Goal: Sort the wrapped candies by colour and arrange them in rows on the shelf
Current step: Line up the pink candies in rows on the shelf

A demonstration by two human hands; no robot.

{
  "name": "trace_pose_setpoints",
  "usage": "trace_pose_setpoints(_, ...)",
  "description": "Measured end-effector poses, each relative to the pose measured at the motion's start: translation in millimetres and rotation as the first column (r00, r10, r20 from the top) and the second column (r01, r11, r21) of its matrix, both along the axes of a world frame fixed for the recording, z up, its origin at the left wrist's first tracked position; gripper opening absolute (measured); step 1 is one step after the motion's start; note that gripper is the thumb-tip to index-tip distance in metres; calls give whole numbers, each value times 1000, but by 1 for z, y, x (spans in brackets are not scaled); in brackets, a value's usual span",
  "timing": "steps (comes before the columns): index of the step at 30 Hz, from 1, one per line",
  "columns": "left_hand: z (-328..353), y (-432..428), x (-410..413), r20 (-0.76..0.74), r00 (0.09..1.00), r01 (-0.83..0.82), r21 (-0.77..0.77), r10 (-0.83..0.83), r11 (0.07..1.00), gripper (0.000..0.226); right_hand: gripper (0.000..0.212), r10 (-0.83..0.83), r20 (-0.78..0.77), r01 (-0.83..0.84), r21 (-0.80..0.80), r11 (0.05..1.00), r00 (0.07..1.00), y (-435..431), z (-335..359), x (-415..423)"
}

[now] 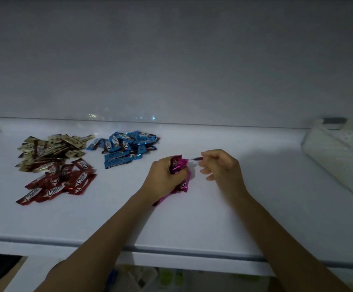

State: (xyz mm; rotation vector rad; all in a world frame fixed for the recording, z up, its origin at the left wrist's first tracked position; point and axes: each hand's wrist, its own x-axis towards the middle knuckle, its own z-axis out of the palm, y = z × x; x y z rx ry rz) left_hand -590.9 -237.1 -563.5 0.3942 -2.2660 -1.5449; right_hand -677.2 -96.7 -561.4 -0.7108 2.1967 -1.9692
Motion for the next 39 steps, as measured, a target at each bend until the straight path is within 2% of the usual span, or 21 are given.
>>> trace_pose_setpoints(2, -1, 2, 1, 55, 998, 7, -26, -5, 1000, 4, 27, 17, -136, 11, 202, 979, 991, 8, 0, -16)
trace_pose_setpoints(4, -4, -1, 0, 71, 997, -1, -261, 21, 965, 11, 35, 101, -132, -57, 304, 951, 986, 17, 1, -28)
trace_pose_setpoints(6, -5, -3, 0, 106, 992, -4, -496, 65, 868, 17, 34, 124, -131, -79, 305, 949, 984, 23, 1, -32)
trace_pose_setpoints(8, -5, -2, 0, 146, 982, 7, -654, 117, 756, 23, 28, 106, -90, -85, 206, 975, 990, 24, -3, -33)
trace_pose_setpoints(12, -2, 10, -6, 241, 949, 55, -759, 202, 649, 38, 31, 52, -65, -46, 93, 995, 997, 23, -13, -35)
trace_pose_setpoints(15, 6, 14, -12, 334, 907, 105, -770, 257, 630, 44, 35, 42, -43, -40, 54, 998, 998, 23, -17, -39)
trace_pose_setpoints(17, 10, 16, -15, 357, 880, 125, -809, 312, 574, 46, 41, 22, -138, -6, 117, 993, 990, 24, -19, -39)
trace_pose_setpoints(19, 11, 18, -16, 374, 853, 164, -855, 364, 492, 51, 43, 11, -280, 64, 255, 965, 960, 28, -23, -41)
trace_pose_setpoints(20, 11, 19, -17, 392, 836, 177, -855, 384, 488, 51, 43, 11, -344, 104, 315, 943, 939, 30, -25, -42)
trace_pose_setpoints(22, 15, 20, -17, 446, 803, 191, -821, 395, 539, 49, 45, -18, -388, 173, 368, 914, 921, 34, -25, -45)
trace_pose_setpoints(26, 23, 13, -19, 497, 800, 246, -783, 337, 571, 45, 45, -214, -317, 292, 225, 930, 924, 41, -16, -44)
trace_pose_setpoints(28, 26, 6, -22, 533, 803, 268, -722, 267, 637, 40, 43, -202, -331, 287, 235, 929, 922, 45, -15, -43)
trace_pose_setpoints(30, 27, 1, -25, 557, 809, 305, -671, 188, 676, 36, 40, -92, -391, 247, 370, 896, 916, 46, -18, -41)
trace_pose_setpoints(32, 23, 0, -23, 516, 847, 315, -680, 126, 662, 32, 38, 49, -440, 206, 513, 834, 897, 44, -21, -39)
trace_pose_setpoints(34, 14, 0, -18, 434, 896, 276, -714, 96, 644, 32, 35, 122, -485, 209, 573, 792, 866, 42, -22, -36)
trace_pose_setpoints(37, 8, -2, -10, 289, 957, 161, -607, 28, 778, 42, 33, 130, -479, 209, 590, 780, 868, 41, -19, -35)
trace_pose_setpoints(39, 16, -7, -4, 222, 975, 108, -547, 18, 830, 37, 33, 126, -474, 209, 591, 779, 871, 41, -18, -35)
